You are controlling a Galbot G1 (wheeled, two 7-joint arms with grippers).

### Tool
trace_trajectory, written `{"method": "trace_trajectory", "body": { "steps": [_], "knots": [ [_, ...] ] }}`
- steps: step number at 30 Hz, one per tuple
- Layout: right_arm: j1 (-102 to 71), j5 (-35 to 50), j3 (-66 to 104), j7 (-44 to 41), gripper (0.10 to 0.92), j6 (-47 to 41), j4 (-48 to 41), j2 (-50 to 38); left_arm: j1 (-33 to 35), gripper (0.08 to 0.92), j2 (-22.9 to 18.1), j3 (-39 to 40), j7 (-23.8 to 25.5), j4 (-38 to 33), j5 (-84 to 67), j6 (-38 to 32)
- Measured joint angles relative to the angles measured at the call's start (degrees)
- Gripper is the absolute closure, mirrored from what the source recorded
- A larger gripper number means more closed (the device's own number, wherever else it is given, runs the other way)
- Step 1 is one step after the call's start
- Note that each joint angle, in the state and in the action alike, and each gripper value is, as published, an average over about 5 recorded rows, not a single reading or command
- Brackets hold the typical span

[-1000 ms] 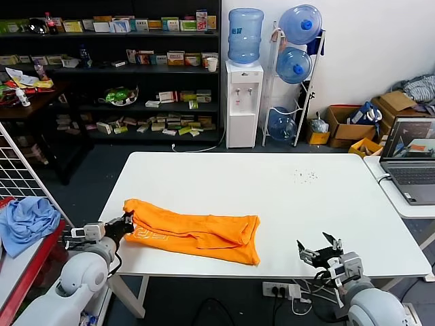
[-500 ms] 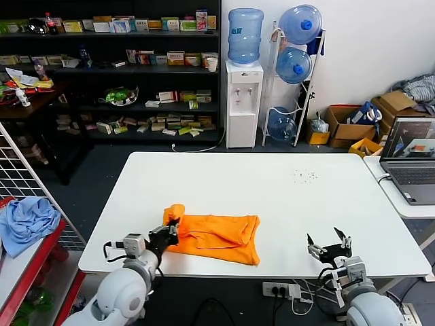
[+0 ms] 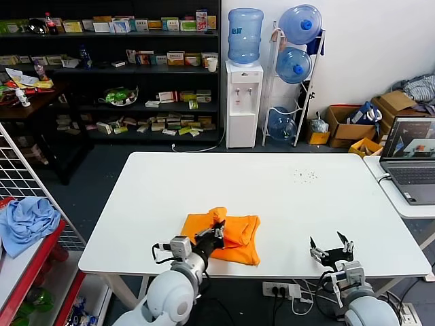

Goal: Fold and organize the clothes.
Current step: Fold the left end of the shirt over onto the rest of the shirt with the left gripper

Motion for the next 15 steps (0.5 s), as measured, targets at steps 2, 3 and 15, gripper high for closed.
{"method": "trace_trajectory", "body": {
  "steps": [2,3,15],
  "knots": [
    [0.27,0.01,-0.21,0.01,0.203,0.01,-0.28,0.00,-0.36,0.871,-1.26,0.95,0.47,0.66,0.44,-0.37],
    [0.39,0.01,-0.31,0.03,0.203,0.01,-0.39,0.00,-0.59,0.855,-1.86,1.36,0.72,1.01,0.60,-0.66],
    [2.07,0.44,-1.50,0.13,0.203,-0.14,-1.36,-0.45,-2.20,0.519,-6.29,2.96,3.63,4.21,-0.89,-8.13]
  ]
}}
